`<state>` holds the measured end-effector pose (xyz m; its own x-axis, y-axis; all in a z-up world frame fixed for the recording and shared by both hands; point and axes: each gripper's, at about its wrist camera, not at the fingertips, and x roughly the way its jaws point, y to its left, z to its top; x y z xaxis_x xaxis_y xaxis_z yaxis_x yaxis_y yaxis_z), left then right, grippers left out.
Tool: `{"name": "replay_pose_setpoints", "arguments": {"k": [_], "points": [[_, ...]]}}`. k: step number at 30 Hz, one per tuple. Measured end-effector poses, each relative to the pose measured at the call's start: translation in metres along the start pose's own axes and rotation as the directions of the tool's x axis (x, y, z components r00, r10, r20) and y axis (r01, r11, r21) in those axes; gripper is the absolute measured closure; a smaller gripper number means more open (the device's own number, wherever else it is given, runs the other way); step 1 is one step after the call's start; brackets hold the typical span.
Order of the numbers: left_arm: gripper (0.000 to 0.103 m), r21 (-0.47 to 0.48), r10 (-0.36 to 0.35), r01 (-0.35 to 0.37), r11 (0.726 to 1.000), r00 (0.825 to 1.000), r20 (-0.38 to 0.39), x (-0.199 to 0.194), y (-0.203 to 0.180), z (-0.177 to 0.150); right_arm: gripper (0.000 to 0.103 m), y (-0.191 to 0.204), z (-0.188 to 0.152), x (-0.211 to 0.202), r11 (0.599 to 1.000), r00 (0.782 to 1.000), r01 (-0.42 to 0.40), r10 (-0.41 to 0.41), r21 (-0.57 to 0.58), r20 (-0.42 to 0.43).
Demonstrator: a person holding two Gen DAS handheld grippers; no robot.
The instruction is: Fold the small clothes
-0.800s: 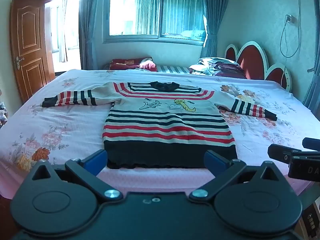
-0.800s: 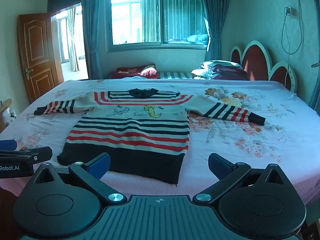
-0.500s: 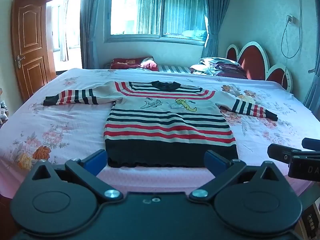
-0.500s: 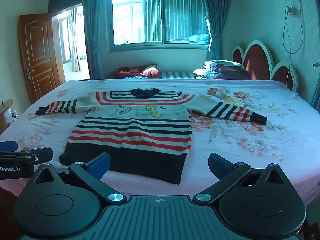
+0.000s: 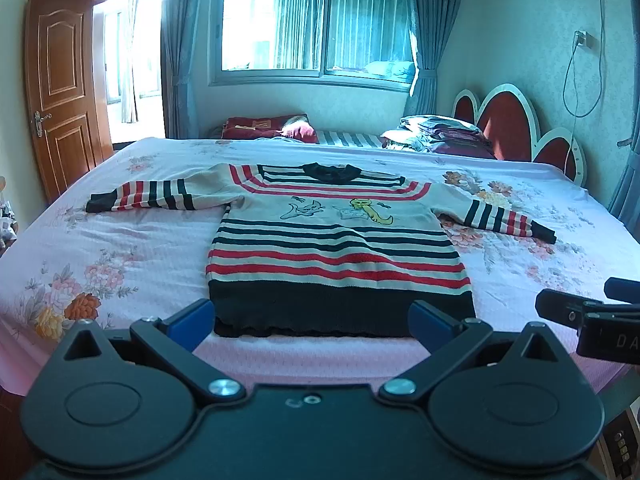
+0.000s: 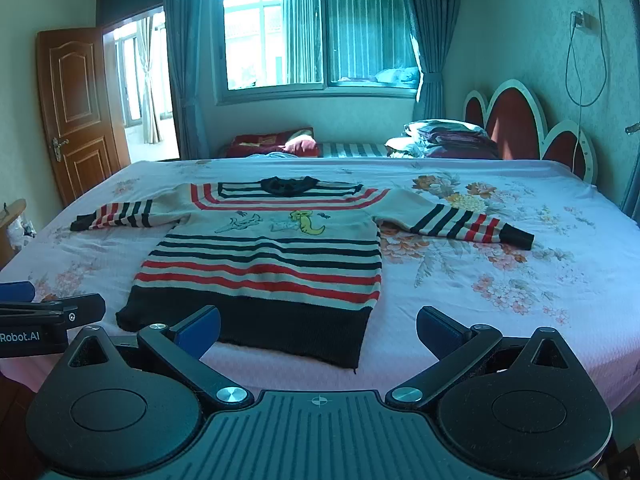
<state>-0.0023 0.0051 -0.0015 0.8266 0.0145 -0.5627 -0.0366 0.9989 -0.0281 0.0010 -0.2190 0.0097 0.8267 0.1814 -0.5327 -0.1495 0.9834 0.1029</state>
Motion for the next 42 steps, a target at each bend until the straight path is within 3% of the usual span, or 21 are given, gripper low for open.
{"name": "replay_pose_setpoints", "arguments": {"k": [42], "points": [[0.0, -0.002, 0.01, -0.01, 1.0, 1.0, 0.002, 0.0036, -0.0036, 0.0009, 0.0, 0.0037, 0.0004, 0.0023, 1.0, 1.0, -0.007, 0.007, 0.002, -0.001]]}}
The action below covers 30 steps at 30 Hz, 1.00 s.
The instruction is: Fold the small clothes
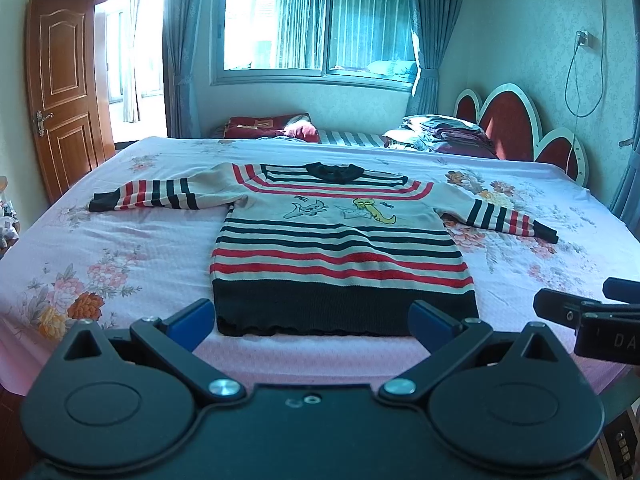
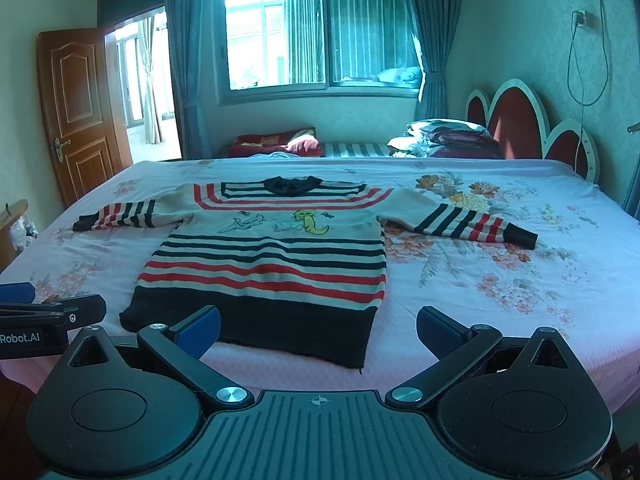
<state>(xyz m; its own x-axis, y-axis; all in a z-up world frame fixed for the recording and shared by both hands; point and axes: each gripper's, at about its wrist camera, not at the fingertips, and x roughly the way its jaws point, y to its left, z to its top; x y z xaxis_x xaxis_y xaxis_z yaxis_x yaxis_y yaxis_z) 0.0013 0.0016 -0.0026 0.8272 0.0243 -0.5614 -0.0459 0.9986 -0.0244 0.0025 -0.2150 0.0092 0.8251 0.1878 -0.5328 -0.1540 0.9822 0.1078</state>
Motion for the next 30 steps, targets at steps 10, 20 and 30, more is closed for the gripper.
{"name": "replay_pose_setpoints", "arguments": {"k": [10, 20, 30], "points": [[0.0, 0.0, 0.0, 0.0, 1.0, 1.0, 0.002, -0.0015, 0.0022, -0.0019, 0.0, 0.0006, -0.0003, 0.0, 1.0, 1.0, -0.001, 0.001, -0.002, 0.001], [0.0, 0.0, -0.002, 0.002, 1.0, 1.0, 0.001, -0.0027, 0.0033, -0.0035, 0.0, 0.0002, -0.0008, -0.0009, 1.0, 1.0, -0.001, 0.001, -0.007, 0.001], [0.0, 0.003, -0.009, 0.009, 1.0, 1.0, -0.008, -0.0021, 0.0042, -0.0043, 0.0, -0.0009, -0.0004, 0.0011, 1.0, 1.0, 0.003, -0.003, -0.004, -0.001]]}}
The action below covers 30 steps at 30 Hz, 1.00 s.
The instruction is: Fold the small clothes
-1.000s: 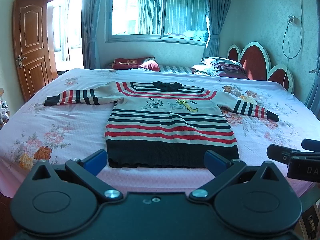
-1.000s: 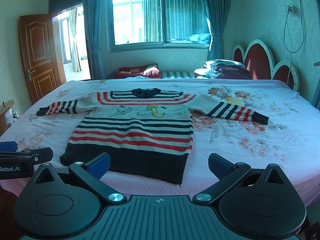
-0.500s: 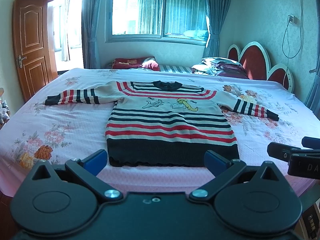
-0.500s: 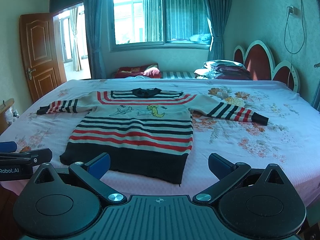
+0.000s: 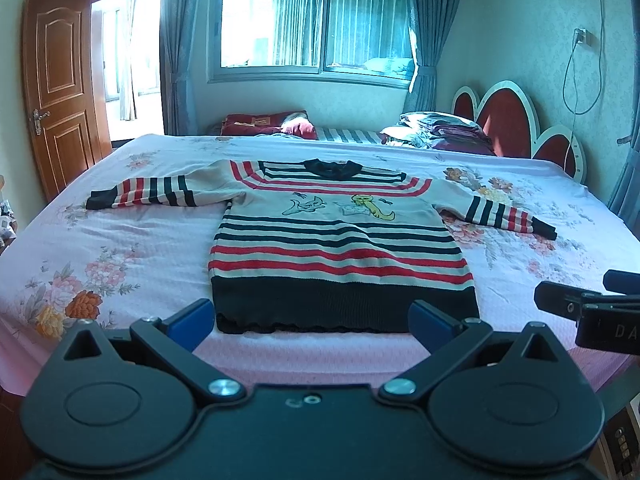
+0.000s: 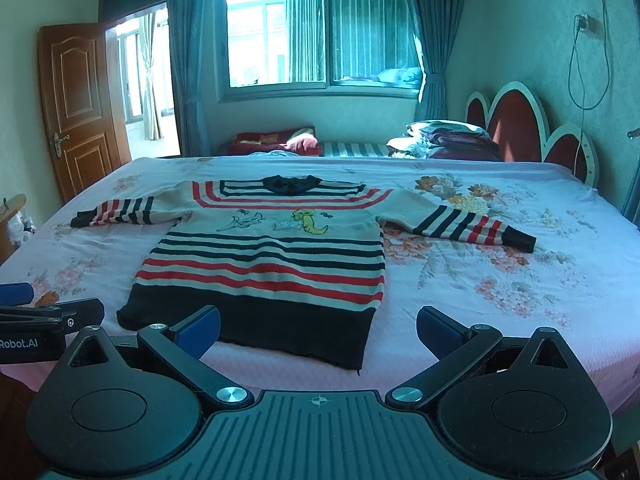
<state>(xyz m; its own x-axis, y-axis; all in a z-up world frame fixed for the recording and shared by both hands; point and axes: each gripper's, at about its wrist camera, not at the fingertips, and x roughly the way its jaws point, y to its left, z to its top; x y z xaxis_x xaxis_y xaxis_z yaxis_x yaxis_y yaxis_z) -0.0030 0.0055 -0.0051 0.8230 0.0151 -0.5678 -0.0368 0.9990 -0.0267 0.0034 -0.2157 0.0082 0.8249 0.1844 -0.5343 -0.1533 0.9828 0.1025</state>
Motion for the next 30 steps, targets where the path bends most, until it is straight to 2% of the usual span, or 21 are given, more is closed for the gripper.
{"name": "replay_pose_setpoints", "arguments": {"k": [15, 23, 30], "points": [[0.0, 0.004, -0.016, 0.016, 1.0, 0.999, -0.037, 0.041, 0.004, 0.02, 0.0, -0.011, 0.018, 0.037, 0.999, 0.999, 0.036, -0.035, 0.035, -0.022], [0.0, 0.013, -0.027, 0.028, 1.0, 0.997, -0.067, 0.085, 0.007, 0.036, 0.0, -0.018, 0.035, 0.073, 0.996, 0.997, 0.064, -0.061, 0.054, -0.042], [0.0, 0.037, -0.045, 0.047, 0.998, 0.997, -0.069, 0.132, 0.009, 0.065, 0.0, -0.026, 0.057, 0.118, 0.991, 0.993, 0.11, -0.106, 0.082, -0.052]]}}
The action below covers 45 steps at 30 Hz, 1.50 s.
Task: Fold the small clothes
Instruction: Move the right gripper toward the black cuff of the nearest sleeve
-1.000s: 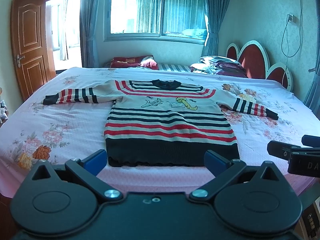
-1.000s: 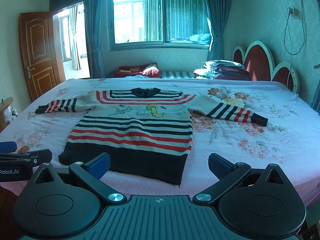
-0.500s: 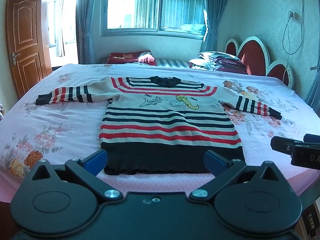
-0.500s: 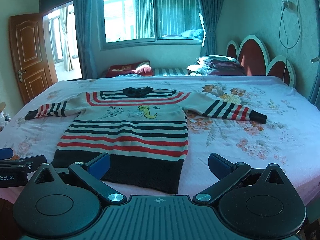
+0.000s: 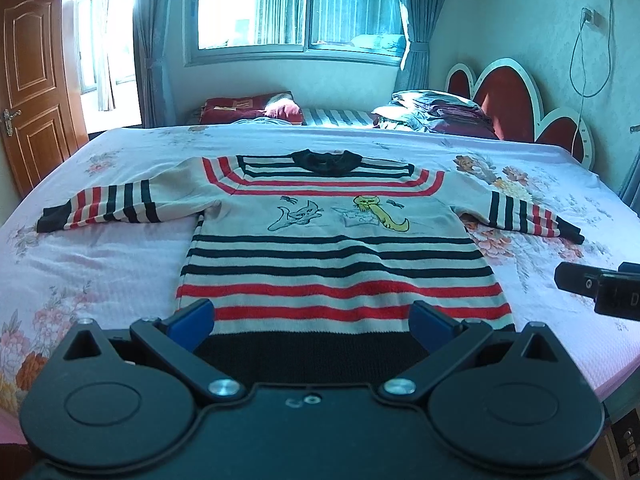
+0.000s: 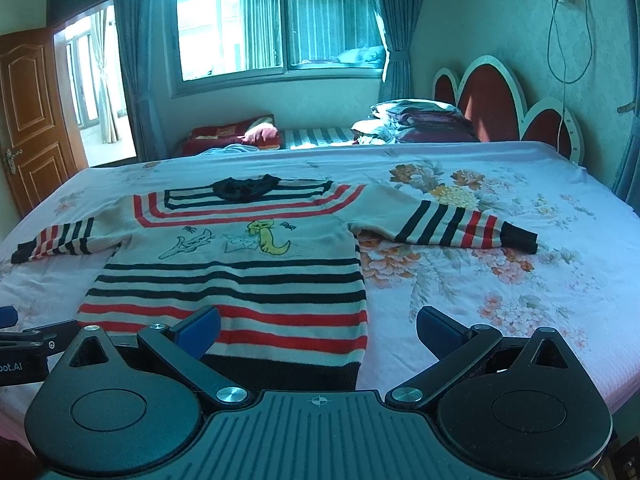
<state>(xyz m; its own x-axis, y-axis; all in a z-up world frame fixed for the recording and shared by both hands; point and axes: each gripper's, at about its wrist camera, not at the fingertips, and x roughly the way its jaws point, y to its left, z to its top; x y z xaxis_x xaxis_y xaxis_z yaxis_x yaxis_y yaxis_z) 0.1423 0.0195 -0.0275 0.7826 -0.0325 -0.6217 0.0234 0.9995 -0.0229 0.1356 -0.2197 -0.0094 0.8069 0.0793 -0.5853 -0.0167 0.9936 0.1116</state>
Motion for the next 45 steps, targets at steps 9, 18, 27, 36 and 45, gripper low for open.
{"name": "replay_pose_setpoints", "arguments": {"k": [9, 18, 27, 36, 45], "points": [[0.0, 0.034, -0.057, 0.057, 0.998, 0.998, 0.003, 0.052, 0.013, 0.042, 0.0, -0.017, 0.032, 0.045, 0.99, 0.994, 0.101, -0.104, 0.1, 0.018], [0.0, 0.026, -0.053, 0.055, 0.998, 0.997, -0.056, 0.104, 0.015, 0.053, 0.0, -0.059, 0.052, 0.081, 0.967, 0.979, 0.197, -0.202, 0.162, 0.013], [0.0, -0.02, -0.058, 0.056, 0.998, 0.99, -0.127, 0.158, 0.002, 0.076, 0.0, -0.133, 0.073, 0.147, 0.933, 0.964, 0.255, -0.265, 0.256, 0.006], [0.004, -0.056, 0.02, -0.023, 0.998, 0.998, -0.055, 0.213, -0.044, 0.124, 0.037, -0.241, 0.083, 0.229, 0.872, 0.962, 0.268, -0.261, 0.409, -0.073], [0.001, 0.028, 0.031, -0.028, 0.999, 0.992, -0.124, 0.266, -0.109, 0.143, 0.057, -0.326, 0.049, 0.282, 0.739, 0.965, 0.264, -0.204, 0.62, -0.167]]}}
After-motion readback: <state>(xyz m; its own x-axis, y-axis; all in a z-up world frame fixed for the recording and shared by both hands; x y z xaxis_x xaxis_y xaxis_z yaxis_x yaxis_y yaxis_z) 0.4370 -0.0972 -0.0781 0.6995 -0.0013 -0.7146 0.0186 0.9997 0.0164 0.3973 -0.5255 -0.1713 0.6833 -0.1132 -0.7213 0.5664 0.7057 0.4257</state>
